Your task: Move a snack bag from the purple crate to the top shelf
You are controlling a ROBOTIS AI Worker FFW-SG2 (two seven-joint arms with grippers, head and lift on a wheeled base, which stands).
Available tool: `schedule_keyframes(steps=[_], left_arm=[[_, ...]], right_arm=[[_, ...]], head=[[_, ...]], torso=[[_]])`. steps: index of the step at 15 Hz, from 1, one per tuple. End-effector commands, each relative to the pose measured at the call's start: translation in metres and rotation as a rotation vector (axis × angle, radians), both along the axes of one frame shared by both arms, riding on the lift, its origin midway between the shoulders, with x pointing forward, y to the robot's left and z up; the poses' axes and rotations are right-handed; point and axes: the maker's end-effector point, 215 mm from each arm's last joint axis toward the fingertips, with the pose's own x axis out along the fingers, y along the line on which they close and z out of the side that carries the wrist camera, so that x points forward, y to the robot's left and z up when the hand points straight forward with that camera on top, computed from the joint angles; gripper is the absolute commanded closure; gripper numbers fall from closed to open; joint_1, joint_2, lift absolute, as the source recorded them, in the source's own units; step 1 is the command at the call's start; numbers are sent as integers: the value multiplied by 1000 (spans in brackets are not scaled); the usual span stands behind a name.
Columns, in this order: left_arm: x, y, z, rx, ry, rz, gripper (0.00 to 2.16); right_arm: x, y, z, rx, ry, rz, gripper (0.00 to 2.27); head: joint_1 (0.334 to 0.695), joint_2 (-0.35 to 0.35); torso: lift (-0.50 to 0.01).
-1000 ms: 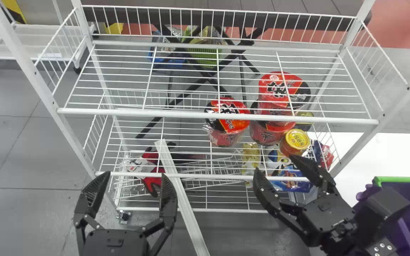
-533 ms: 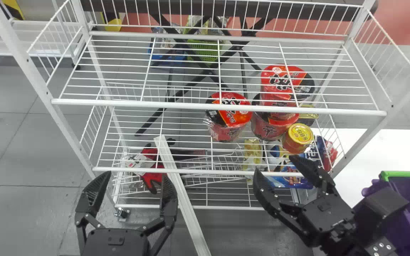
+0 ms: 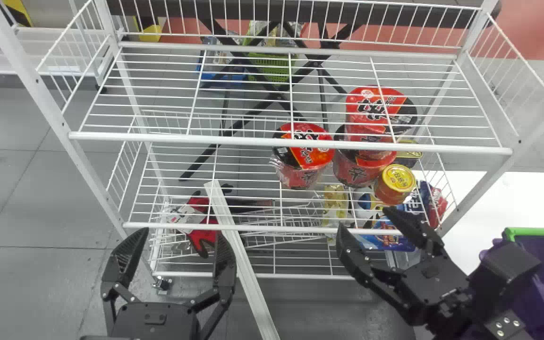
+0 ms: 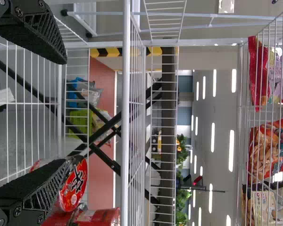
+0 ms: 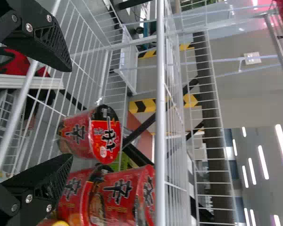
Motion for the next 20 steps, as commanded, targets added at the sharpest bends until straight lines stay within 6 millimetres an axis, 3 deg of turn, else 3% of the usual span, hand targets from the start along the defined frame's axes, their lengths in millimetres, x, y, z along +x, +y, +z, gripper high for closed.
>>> schedule_keyframes(steps=[1,3,5,9,13,17,20], left_arm=[[0,1,0,-1,0,1,60],[0,1,-2,2,2,0,60],[0,3,-2,-2,-6,2,60],[0,8,-4,0,-8,17,60],[4,4,-10,-6,-6,13,60],[6,2,-14,-6,0,8,60],[9,3,-23,4,8,5,60]], right_arm=[[7,-14,18,-13,-22,-52,198],[10,-38,29,-39,13,-120,198],[7,-73,25,-70,96,-183,205],[-7,-164,14,-87,235,-329,208],[-35,-252,9,-3,349,-449,208],[-45,-323,9,207,435,-535,208],[-54,-363,7,165,454,-535,208]], head=[[695,-56],[695,-76],[695,-104],[695,-206],[695,-347],[695,-350],[695,-350]], torso=[[-453],[-453],[-453],[-453],[-453],[-453],[-453]])
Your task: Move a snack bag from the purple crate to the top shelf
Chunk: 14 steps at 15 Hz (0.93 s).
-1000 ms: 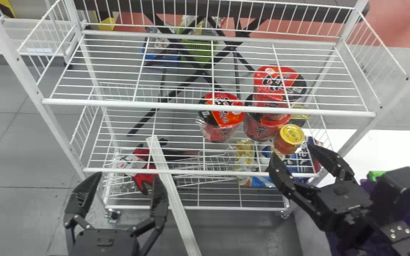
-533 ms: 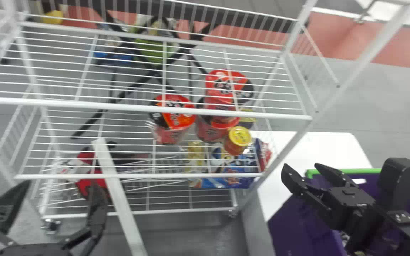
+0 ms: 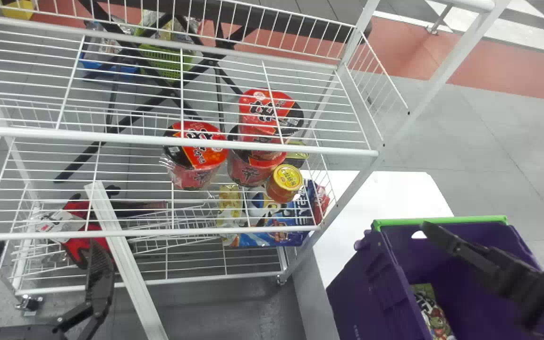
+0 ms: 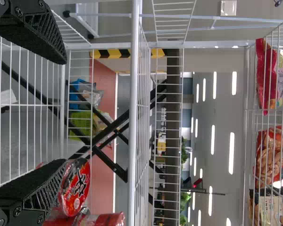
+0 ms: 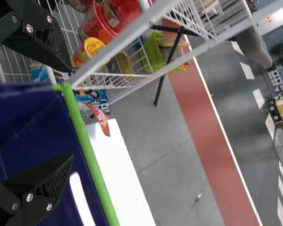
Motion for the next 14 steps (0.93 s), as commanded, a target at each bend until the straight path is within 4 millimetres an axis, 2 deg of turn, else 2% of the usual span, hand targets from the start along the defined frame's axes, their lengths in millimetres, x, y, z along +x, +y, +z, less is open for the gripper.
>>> schedule_keyframes(steps=[1,3,6,8,11,14], left_arm=[[2,-1,-3,2,3,-7,60],[2,-2,-4,5,10,-9,60],[4,-2,-5,11,14,-10,60],[4,-3,-7,14,18,-11,60],[5,-7,-8,19,20,-19,60],[5,-9,-10,27,33,-25,60]], right_arm=[[-10,-37,-7,-30,51,-25,208],[-11,-60,-6,-3,65,10,205],[-9,-92,14,2,29,98,181],[-6,-99,21,-30,34,176,167],[-7,-98,12,-57,95,234,144],[-16,-103,-12,-102,186,245,137]], head=[[695,-350],[695,-350],[695,-350],[695,-350],[695,-350],[695,-350]], torso=[[-453],[-453],[-453],[-453],[-453],[-453]])
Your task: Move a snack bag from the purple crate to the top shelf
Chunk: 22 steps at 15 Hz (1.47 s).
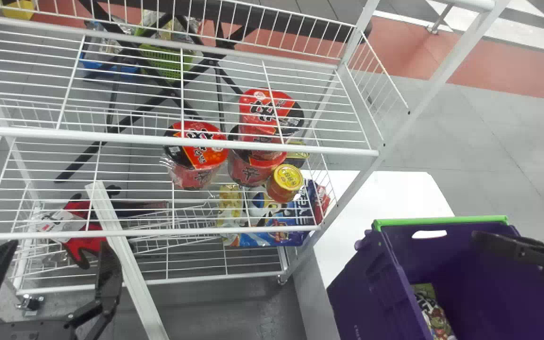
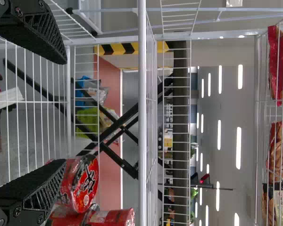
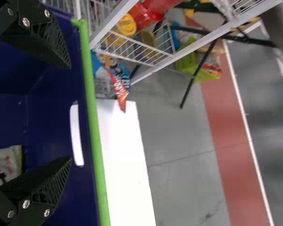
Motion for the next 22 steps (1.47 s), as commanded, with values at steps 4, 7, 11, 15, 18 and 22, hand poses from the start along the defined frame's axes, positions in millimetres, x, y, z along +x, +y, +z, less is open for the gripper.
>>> schedule_keyframes(steps=[4,7,11,15,18,22], left_arm=[[0,-5,-5,17,21,-10,60],[1,-7,-8,23,34,-14,60],[-1,-9,-8,19,32,-15,60],[-1,-4,5,-4,-16,1,60],[-4,-6,12,-21,-36,-3,60],[-4,-7,18,-33,-50,-6,60]], right_arm=[[-21,-11,-42,-49,162,21,137],[-37,-17,-73,-43,301,1,134],[-60,-33,-103,-61,449,-10,134],[-82,-46,-128,-76,579,-8,134],[-84,-52,-144,-113,610,71,100],[-86,-51,-167,-154,606,225,43]], head=[[695,-350],[695,-350],[695,-350],[695,-350],[695,-350],[695,-350]], torso=[[-453],[-453],[-453],[-453],[-453],[-453]])
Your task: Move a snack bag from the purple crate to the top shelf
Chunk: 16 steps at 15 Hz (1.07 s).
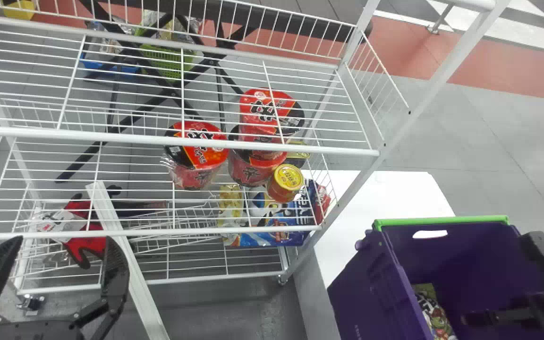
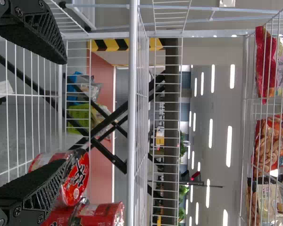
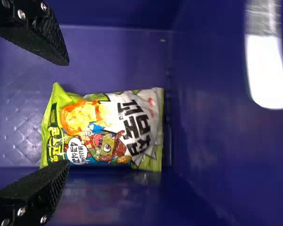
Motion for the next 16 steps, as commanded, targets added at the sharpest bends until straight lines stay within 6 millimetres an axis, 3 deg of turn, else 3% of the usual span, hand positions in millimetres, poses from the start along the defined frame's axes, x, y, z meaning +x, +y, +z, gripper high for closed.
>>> schedule_keyframes(steps=[1,9,16], left_arm=[[0,1,3,-6,-9,2,60],[8,6,-11,-22,14,4,60],[15,21,-18,-39,28,25,60]], right_arm=[[-2,6,-13,24,2,59,36],[-40,35,-61,112,79,45,36],[-60,22,-74,50,113,114,36]], head=[[695,-350],[695,-350],[695,-350]], torso=[[-453],[-453],[-453]])
